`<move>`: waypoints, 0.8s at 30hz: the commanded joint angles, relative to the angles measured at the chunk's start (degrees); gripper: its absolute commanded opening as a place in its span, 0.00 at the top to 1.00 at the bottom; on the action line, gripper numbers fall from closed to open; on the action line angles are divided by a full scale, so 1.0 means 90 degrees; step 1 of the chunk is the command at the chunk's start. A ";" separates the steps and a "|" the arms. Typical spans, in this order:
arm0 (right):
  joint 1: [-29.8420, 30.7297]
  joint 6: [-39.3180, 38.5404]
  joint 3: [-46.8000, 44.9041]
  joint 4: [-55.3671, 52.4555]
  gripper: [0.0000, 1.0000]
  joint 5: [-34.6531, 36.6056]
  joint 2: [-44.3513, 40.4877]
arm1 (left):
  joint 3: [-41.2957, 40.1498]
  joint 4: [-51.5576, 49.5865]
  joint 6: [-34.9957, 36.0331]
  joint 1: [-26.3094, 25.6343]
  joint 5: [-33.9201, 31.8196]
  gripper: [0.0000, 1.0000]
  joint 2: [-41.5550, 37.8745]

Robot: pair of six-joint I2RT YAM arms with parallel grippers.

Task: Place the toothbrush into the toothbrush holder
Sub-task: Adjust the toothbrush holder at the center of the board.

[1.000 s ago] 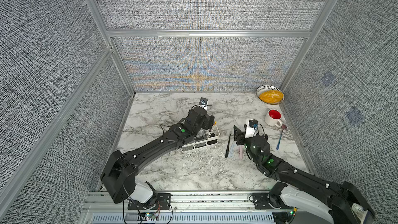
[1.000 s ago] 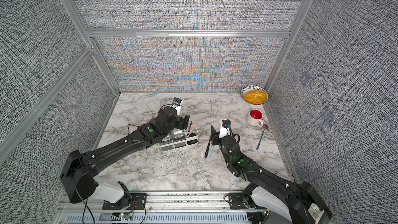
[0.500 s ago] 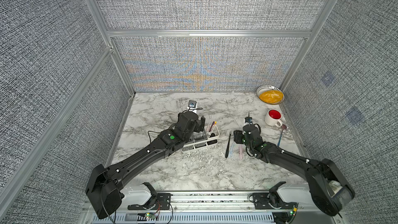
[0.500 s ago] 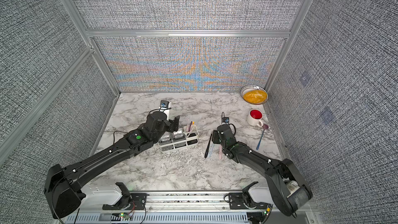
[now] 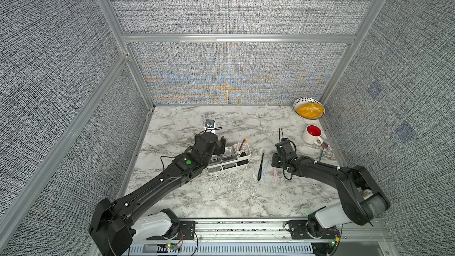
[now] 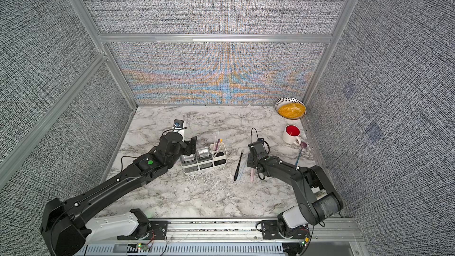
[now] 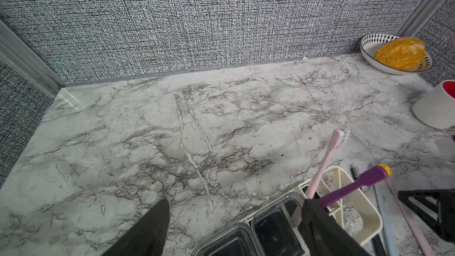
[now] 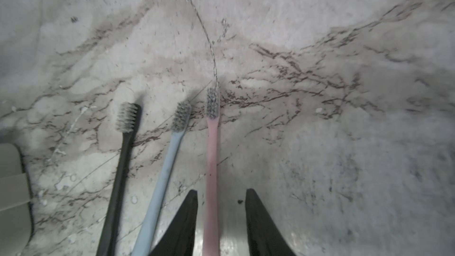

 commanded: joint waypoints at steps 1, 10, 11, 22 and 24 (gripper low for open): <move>-0.0007 0.0017 0.0000 -0.0114 0.66 -0.0084 0.0186 | -0.0039 0.0059 -0.0128 0.0060 0.0138 0.14 -0.0048; -0.0003 -0.0052 0.0041 -0.0202 0.85 -0.0019 0.0541 | -0.0066 0.0045 -0.0156 0.0098 0.0184 0.14 -0.0049; 0.0005 -0.0050 0.0010 -0.0166 0.88 -0.0031 0.0515 | -0.0037 0.0018 -0.0170 0.0098 0.0198 0.14 -0.0017; -0.0006 -0.0257 -0.0260 0.0641 0.93 -0.0329 -0.0828 | 0.0987 -0.3320 -0.1902 0.0536 0.0217 0.14 -0.0131; -0.0003 -0.0310 -0.0219 0.0726 0.93 -0.0422 -0.0979 | 0.0933 -0.3659 -0.2103 0.0737 0.0654 0.14 -0.0247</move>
